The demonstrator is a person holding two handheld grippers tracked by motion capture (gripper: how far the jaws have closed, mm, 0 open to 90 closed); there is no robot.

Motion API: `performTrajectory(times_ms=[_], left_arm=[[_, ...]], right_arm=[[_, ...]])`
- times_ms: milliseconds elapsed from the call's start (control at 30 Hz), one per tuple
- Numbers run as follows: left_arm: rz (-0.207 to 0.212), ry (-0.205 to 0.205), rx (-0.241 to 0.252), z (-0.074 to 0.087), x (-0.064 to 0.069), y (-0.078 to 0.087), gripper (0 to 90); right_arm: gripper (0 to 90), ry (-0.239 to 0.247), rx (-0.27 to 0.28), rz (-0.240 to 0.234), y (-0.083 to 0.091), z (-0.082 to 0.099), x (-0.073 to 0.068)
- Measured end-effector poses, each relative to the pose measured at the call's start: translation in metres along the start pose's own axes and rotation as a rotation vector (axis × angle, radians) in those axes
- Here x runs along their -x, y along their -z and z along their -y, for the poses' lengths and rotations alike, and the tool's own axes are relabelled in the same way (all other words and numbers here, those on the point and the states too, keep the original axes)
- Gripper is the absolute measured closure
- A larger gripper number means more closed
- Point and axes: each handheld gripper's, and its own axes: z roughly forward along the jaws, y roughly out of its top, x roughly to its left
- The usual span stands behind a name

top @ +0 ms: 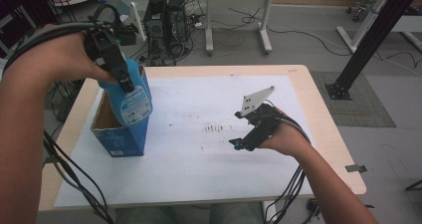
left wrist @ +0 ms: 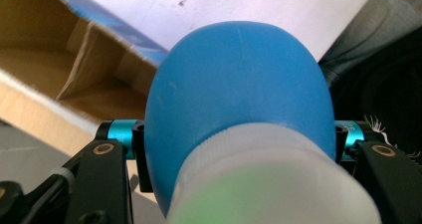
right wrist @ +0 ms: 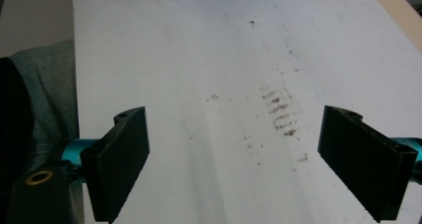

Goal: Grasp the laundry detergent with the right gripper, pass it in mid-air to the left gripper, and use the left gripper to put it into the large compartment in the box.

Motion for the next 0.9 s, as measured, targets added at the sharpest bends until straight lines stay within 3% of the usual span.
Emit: performTrajectory(times_ms=[100, 200, 400, 567, 700, 900], left_arm=[[0.005, 0.033, 0.009, 0.007, -0.011, 0.003, 39.1], [0.008, 0.068, 0.026, 0.012, -0.019, 0.005, 39.1], [0.010, 0.117, 0.028, 0.022, -0.037, 0.006, 39.1], [0.002, 0.162, 0.014, 0.029, -0.051, 0.004, 39.1], [-0.003, 0.221, 0.024, 0.032, -0.059, -0.003, 39.1], [0.013, 0.248, -0.001, 0.031, -0.068, -0.020, 39.1]], right_arm=[[12.0, -0.004, -0.038, -0.001, 0.002, -0.001, 0.006], [12.0, -0.019, -0.091, -0.032, 0.005, -0.006, 0.013], [11.9, 0.009, -0.187, -0.051, 0.009, -0.015, 0.020], [12.0, 0.024, -0.221, -0.049, 0.013, -0.023, 0.021], [11.9, 0.057, -0.249, -0.058, 0.013, -0.026, 0.020], [12.0, 0.059, -0.268, -0.048, 0.012, -0.025, 0.020]])
